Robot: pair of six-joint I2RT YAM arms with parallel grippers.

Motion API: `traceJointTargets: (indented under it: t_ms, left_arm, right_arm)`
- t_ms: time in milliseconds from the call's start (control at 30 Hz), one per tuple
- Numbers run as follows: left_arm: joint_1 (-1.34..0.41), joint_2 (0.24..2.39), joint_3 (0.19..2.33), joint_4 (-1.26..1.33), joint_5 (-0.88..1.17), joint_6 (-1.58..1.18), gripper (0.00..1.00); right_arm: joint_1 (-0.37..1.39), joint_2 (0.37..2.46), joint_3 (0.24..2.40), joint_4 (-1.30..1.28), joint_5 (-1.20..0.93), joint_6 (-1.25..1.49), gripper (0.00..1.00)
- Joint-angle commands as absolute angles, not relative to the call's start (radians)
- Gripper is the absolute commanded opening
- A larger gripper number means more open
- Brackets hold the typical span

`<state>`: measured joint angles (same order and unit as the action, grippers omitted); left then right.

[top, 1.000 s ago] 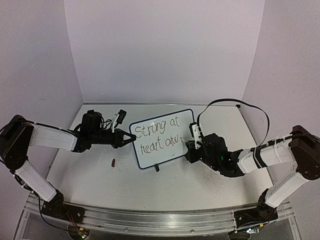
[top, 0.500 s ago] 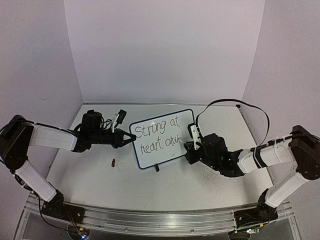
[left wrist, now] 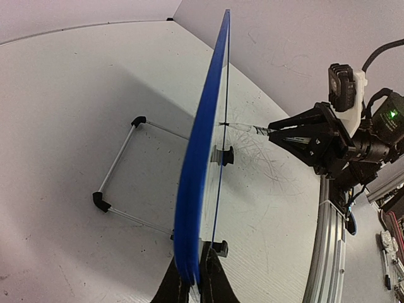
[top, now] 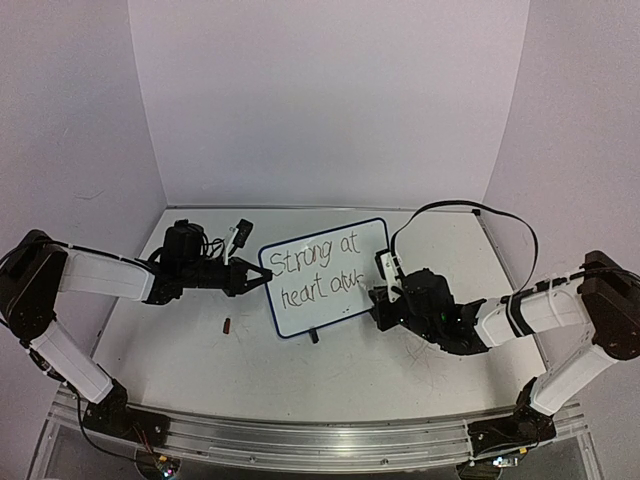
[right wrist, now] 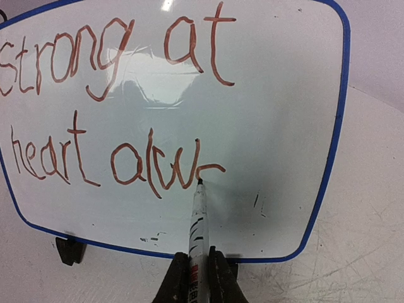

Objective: Write a sentence on the whiteboard

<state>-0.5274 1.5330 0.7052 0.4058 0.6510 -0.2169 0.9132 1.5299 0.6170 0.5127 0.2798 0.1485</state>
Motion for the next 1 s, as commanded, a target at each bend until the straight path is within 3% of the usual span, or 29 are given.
traceJointTargets:
  t_ms: [0,967]
  left_arm:
    - [-0.514,1.532,0.717,0.337,0.533,-0.151,0.00]
    - [-0.514,1.533,0.715,0.336,0.531,-0.146,0.00]
  right_arm:
    - [0.908,1.521,0.637,0.488,0.353,0.164,0.00]
    - [0.896,1.531,0.655,0.526,0.338,0.161,0.00]
